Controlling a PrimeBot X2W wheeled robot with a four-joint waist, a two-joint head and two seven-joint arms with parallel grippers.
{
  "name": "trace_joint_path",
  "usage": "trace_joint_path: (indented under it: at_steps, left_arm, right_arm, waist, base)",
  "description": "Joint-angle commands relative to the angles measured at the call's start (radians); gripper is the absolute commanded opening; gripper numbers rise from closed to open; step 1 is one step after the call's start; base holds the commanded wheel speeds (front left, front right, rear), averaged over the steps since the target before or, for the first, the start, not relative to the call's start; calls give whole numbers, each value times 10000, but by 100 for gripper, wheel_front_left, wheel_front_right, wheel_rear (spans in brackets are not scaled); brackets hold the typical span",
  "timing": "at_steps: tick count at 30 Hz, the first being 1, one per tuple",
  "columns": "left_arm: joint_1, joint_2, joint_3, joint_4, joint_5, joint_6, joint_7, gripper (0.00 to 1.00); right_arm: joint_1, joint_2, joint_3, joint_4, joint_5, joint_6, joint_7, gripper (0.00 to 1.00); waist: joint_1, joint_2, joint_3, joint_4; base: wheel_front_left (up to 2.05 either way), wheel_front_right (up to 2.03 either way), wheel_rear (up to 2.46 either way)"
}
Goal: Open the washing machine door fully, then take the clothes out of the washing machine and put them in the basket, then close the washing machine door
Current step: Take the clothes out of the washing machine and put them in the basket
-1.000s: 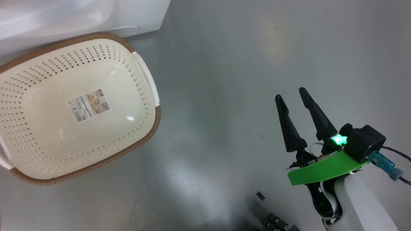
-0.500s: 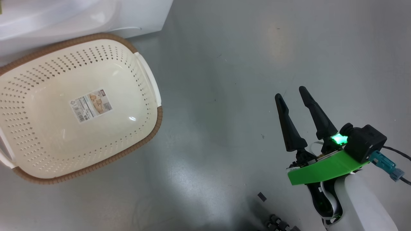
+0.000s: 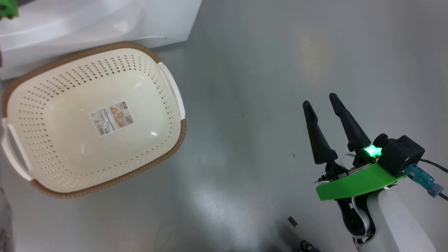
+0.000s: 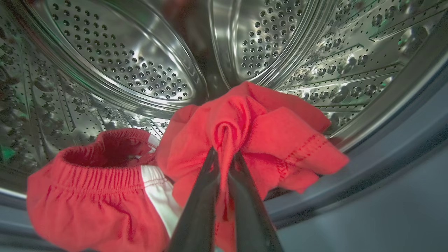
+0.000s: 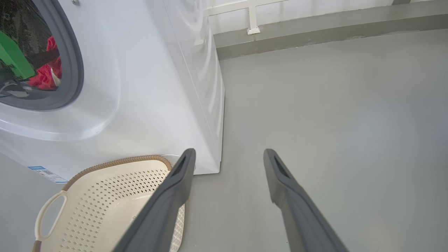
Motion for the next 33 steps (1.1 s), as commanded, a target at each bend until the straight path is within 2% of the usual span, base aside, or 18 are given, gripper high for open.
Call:
trace_joint_path:
  at_steps: [1, 13, 21, 33]
  left_arm:
    - [376, 290, 137, -434, -153, 77, -47, 0]
    - [2821, -333, 1109, -3567, -740, -217, -48, 0]
    - [4531, -877, 1753, -5238, -531, -421, -48, 0]
    - [6704, -1505, 2575, -7677, -72, -999, -49, 0]
  right_arm:
    - [168, -28, 95, -188, -85, 73, -63, 100]
    - [372, -28, -472, -128, -353, 73, -63, 100]
    - [791, -28, -657, 21, -501, 73, -63, 100]
    - [1256, -107, -855, 131, -595, 73, -63, 100]
  waist:
    - [0, 0, -171, 145]
    - [0, 0, -986, 827]
    - [0, 0, -1842, 1096]
    - [0, 0, -2619, 1346]
  base:
    - [0, 0, 0]
    - [0, 0, 0]
    - [0, 0, 0]
    - [0, 0, 0]
